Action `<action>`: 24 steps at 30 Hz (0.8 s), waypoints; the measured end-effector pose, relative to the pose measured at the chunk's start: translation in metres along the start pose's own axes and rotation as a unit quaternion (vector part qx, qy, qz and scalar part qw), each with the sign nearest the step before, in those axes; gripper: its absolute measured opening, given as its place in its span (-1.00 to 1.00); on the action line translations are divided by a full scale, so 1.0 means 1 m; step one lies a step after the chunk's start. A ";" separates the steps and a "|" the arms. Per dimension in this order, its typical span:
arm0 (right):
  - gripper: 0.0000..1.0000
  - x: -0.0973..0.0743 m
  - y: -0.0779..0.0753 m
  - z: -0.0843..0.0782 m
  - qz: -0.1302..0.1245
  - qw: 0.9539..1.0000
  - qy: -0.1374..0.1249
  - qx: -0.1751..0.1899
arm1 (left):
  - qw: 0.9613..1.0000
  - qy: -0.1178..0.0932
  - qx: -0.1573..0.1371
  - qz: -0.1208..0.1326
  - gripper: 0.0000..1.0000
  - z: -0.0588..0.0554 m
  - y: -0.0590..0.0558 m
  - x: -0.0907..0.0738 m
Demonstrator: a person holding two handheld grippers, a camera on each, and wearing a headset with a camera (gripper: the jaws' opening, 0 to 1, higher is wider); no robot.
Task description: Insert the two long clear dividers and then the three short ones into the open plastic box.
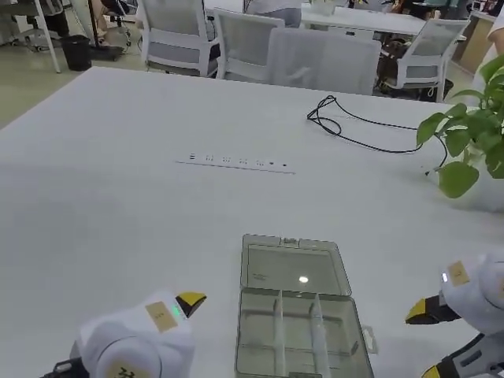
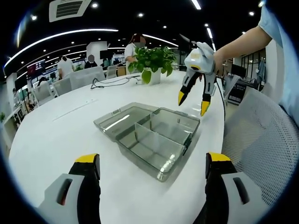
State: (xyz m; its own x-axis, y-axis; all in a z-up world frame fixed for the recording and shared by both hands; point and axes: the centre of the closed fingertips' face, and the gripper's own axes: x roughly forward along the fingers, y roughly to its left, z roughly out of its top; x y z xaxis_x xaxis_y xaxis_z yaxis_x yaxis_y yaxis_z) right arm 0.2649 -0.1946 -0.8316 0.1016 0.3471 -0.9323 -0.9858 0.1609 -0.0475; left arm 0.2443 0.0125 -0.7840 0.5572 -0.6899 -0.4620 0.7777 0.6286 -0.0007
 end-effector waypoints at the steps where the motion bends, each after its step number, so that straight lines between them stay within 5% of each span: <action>1: 0.03 0.002 -0.002 -0.001 -0.002 1.000 0.003 -0.008 | 1.000 0.000 0.001 0.000 0.91 0.000 0.000 0.000; 12: -0.27 0.016 0.002 -0.002 0.015 0.999 0.027 -0.026 | 1.000 -0.002 -0.001 0.006 0.91 0.001 0.002 0.000; 24: -0.29 0.022 0.003 -0.004 0.024 0.998 0.037 -0.036 | 1.000 -0.002 -0.001 0.004 0.90 0.000 0.001 0.000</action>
State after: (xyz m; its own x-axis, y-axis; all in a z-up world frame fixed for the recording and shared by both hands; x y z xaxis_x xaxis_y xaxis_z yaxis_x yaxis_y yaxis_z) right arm 0.2640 -0.1903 -0.8535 0.0456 0.2830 -0.9580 -0.9967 0.0779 -0.0244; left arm 0.2454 0.0127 -0.7840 0.5636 -0.6866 -0.4593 0.7734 0.6340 0.0012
